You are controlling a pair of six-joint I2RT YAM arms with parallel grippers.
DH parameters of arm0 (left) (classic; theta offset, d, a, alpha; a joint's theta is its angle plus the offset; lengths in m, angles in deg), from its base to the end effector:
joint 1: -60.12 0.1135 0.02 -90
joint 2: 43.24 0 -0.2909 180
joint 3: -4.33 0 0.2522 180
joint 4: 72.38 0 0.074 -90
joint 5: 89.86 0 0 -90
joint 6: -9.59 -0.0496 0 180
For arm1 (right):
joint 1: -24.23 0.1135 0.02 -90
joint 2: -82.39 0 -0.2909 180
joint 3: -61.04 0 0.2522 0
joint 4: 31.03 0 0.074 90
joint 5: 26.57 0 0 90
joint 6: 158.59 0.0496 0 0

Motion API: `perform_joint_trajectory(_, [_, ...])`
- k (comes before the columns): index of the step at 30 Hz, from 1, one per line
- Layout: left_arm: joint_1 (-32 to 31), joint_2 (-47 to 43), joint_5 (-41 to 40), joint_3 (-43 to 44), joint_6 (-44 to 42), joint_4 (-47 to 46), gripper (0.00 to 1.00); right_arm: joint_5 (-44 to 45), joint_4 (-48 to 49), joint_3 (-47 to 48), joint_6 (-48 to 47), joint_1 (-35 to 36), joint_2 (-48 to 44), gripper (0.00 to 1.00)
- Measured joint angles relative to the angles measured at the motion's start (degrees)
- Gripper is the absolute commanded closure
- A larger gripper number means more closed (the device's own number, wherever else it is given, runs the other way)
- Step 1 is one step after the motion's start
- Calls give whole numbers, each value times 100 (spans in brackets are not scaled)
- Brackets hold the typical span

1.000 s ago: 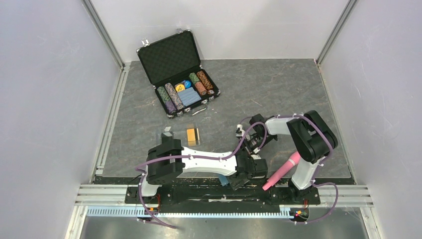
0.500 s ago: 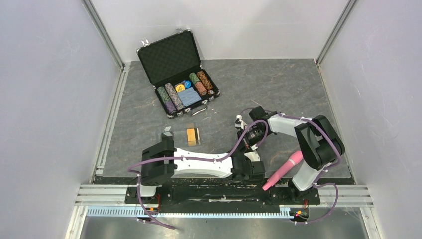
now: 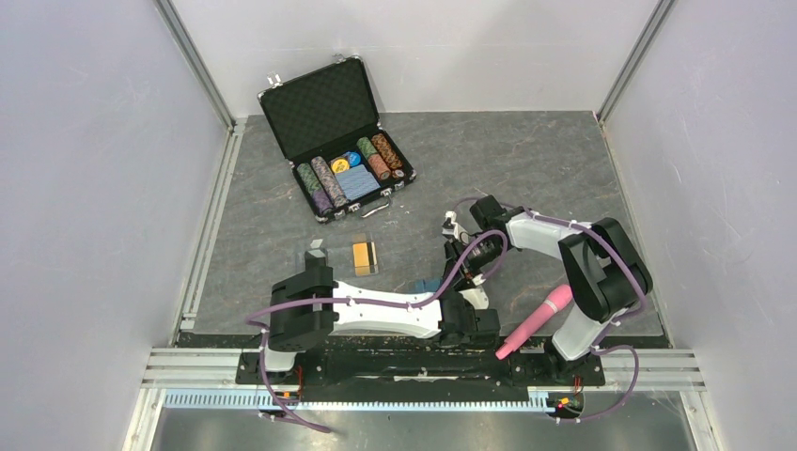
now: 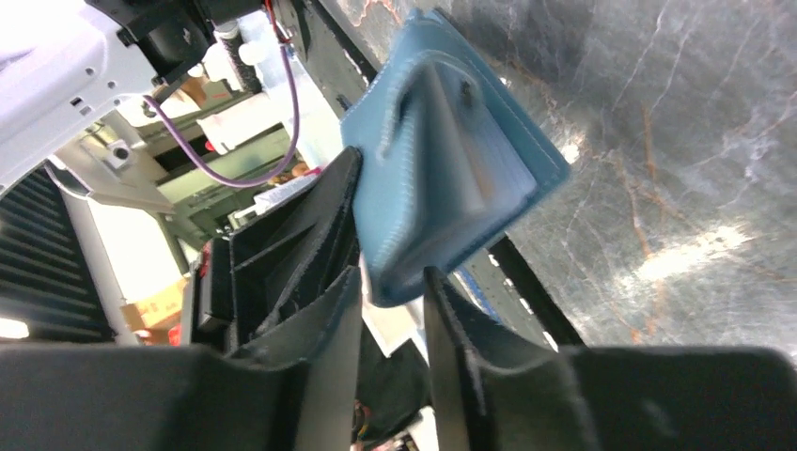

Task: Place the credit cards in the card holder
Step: Close the card holder at the center of the board.

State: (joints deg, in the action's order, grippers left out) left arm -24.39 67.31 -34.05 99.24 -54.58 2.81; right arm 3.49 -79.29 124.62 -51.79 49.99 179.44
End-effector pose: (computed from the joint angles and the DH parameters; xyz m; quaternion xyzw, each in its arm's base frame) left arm 0.0625 -0.3590 0.2029 0.4702 0.8321 0.1736 0.2373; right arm 0.2338 0.1605 0.1653 0.1034 -0.8586 -0.4869 0.1226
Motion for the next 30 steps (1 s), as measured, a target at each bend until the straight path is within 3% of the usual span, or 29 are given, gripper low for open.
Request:
perform_joint_trajectory(3, [13,0,-125,0,-2,68,98,221,-70,116,-63,-20,-44,39])
perform_joint_trajectory(10, [234,-151,-52,13,-20,26,98,874,-13,367,-68,-468,-442,23])
perform_joint_trajectory(15, [1250,-1209,1401,-210,-26,-929,98,1298,129,566,-74,-957,-780,22])
perform_joint_trajectory(20, [2516,-2164,3265,-1088,55,-2277,98,1412,212,634,-94,-1062,-826,21])
perform_joint_trajectory(25, [3067,-2059,4778,-1738,398,-3348,96,1569,205,634,-203,-1078,-826,20])
perform_joint_trajectory(30, [3180,-1521,5517,-1899,774,-3974,88,1694,103,634,-361,-1088,-798,19])
